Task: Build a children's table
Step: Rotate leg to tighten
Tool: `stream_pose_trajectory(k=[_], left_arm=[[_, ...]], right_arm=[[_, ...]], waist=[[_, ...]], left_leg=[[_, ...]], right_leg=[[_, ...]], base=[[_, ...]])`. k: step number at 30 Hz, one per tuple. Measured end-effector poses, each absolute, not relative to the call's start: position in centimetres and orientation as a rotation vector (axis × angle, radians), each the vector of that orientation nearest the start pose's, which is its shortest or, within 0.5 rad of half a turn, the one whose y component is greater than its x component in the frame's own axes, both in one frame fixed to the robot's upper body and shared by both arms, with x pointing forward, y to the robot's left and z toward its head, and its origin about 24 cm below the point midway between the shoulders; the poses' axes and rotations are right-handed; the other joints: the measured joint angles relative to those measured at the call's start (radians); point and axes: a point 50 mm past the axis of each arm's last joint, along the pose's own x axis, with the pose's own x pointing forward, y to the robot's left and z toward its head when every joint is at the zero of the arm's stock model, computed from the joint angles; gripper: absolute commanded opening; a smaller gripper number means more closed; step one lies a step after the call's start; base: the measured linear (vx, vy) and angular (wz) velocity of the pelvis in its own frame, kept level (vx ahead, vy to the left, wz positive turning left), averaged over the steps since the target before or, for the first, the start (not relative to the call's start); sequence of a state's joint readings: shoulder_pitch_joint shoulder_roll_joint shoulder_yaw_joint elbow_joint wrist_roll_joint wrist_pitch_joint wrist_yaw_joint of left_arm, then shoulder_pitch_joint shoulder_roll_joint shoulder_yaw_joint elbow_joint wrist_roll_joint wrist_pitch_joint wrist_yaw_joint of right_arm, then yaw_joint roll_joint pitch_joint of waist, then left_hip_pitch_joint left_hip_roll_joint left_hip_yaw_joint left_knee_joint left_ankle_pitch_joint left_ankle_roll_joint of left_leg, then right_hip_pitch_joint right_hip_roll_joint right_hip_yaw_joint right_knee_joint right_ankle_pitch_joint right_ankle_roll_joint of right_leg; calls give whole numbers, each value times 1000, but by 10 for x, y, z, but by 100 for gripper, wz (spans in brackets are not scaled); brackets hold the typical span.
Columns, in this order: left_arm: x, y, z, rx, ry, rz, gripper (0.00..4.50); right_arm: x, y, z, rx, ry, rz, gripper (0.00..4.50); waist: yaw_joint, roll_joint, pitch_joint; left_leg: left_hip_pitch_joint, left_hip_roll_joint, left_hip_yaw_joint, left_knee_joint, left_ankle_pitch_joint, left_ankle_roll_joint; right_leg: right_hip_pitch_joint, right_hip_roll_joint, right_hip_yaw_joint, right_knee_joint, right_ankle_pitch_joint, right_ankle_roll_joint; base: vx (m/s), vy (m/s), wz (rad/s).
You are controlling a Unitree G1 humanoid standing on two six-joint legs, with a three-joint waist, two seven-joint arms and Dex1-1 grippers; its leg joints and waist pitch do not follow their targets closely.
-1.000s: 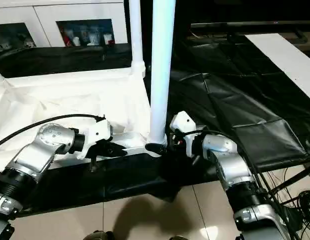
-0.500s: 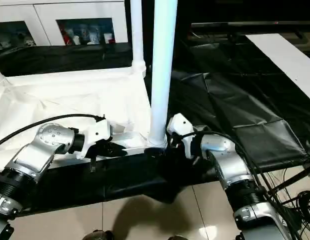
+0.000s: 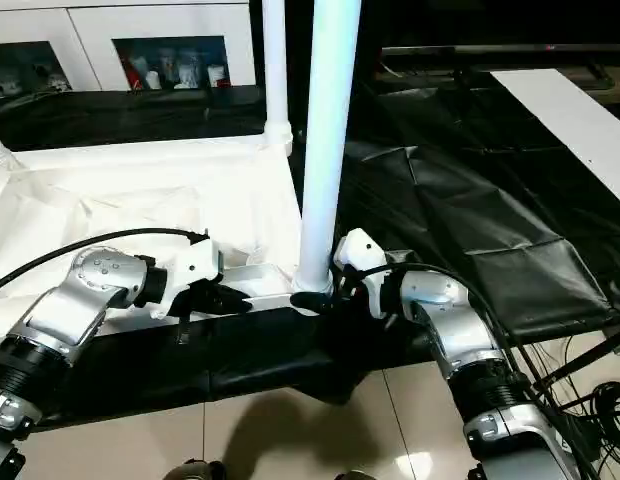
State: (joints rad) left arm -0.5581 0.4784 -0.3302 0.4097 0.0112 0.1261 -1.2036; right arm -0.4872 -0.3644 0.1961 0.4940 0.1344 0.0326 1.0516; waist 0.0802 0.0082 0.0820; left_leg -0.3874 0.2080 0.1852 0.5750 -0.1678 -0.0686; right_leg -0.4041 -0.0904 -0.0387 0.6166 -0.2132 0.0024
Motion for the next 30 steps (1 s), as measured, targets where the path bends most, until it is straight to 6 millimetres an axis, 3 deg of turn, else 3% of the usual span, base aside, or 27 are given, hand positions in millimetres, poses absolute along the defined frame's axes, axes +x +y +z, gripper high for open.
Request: stream_pose_trajectory(k=[9,15,22,28,29,30], left_arm=[[314,146,70,524,419,-1279,0],[335,123,67,495,394,-1095,0],[348,99,66,483,371,-986,0],[350,94,67,487,363,-974,0],[350,94,67,487,362,-974,0],[349,93,67,488,360,-977,0]], right_arm=[[315,-136,52,-180,221,1070,272],[335,-121,44,-36,213,688,272],[354,-104,46,41,228,402,272],[357,-103,47,55,213,370,272],[356,-103,47,60,211,375,307],[356,-103,47,68,208,385,307]], waist=[[-4,0,0],[-16,-1,0],[-20,-1,0],[-20,-1,0],[-20,-1,0],[-20,-1,0]], left_leg=[[1,1,0,4,0,0],[2,-1,-2,10,-3,-5],[2,-1,-4,9,-2,-6],[1,-1,-5,9,-2,-6],[1,-1,-5,9,-2,-6],[1,-1,-5,9,-2,-6]], right_leg=[[0,0,1,5,0,0],[2,-2,3,9,3,-2],[2,-2,2,9,4,-1],[2,-2,1,6,4,-1],[2,-2,1,6,4,-1],[2,-2,1,6,4,-1]], base=[[0,0,0],[0,0,0],[0,0,0],[0,0,0],[0,0,0],[0,0,0]])
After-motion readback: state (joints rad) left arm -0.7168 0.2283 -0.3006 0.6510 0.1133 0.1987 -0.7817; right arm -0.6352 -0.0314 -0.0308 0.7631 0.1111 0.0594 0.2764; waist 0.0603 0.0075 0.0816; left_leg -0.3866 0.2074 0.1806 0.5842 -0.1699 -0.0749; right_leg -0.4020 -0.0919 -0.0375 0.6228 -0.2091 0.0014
